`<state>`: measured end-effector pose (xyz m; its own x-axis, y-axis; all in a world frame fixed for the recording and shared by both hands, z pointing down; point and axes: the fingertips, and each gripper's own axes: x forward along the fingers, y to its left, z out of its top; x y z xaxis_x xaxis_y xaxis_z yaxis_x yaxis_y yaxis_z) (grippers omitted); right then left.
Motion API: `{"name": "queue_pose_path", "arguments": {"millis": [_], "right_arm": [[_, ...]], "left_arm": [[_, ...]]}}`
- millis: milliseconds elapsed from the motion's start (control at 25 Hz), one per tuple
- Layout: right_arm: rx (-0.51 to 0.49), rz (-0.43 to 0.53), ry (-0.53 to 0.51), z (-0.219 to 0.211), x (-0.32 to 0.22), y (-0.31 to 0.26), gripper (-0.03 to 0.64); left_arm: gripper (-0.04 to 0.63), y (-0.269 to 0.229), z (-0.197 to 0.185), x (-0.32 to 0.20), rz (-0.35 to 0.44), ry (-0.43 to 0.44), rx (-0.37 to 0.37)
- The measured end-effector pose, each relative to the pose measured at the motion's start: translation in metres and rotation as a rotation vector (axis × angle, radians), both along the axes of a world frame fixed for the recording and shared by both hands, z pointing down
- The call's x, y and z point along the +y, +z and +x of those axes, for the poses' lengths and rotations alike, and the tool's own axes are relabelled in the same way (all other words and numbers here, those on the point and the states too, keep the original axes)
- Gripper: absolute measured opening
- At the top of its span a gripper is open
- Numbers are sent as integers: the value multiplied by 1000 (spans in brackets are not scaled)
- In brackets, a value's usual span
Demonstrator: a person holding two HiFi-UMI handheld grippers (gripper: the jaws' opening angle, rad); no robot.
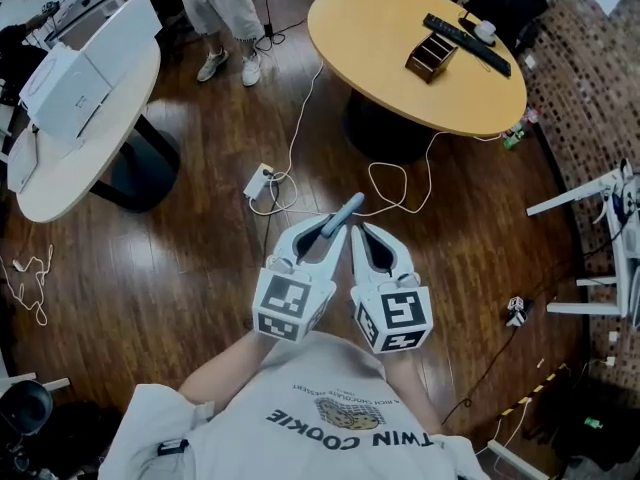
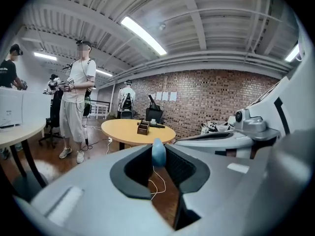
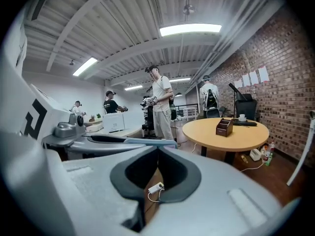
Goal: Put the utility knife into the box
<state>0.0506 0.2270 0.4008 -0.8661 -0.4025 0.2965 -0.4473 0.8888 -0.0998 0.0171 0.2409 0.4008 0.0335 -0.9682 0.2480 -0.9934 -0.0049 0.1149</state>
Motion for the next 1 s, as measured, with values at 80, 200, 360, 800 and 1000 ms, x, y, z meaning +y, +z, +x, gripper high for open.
{"name": "queue_pose_path", "arguments": {"millis": [80,200,360,800,1000], "right_arm": [[8,5,15,-19,-8,-1,3],[14,12,43,-43,-20,-4,3],[18,16,81,-62,-36,-7,3],[3,9,139,-71,-84,2,3],[-15,8,124,-80,-116,2,3]], "left_arm": [[77,0,-18,-8,1,17,8],[77,-3,-41,-21,10,51,19],[77,-7,-63,-39,22,89,10],[77,-1,-74,-87,40,145,-11],[77,-2,-81,-118,48,132,-46]]}}
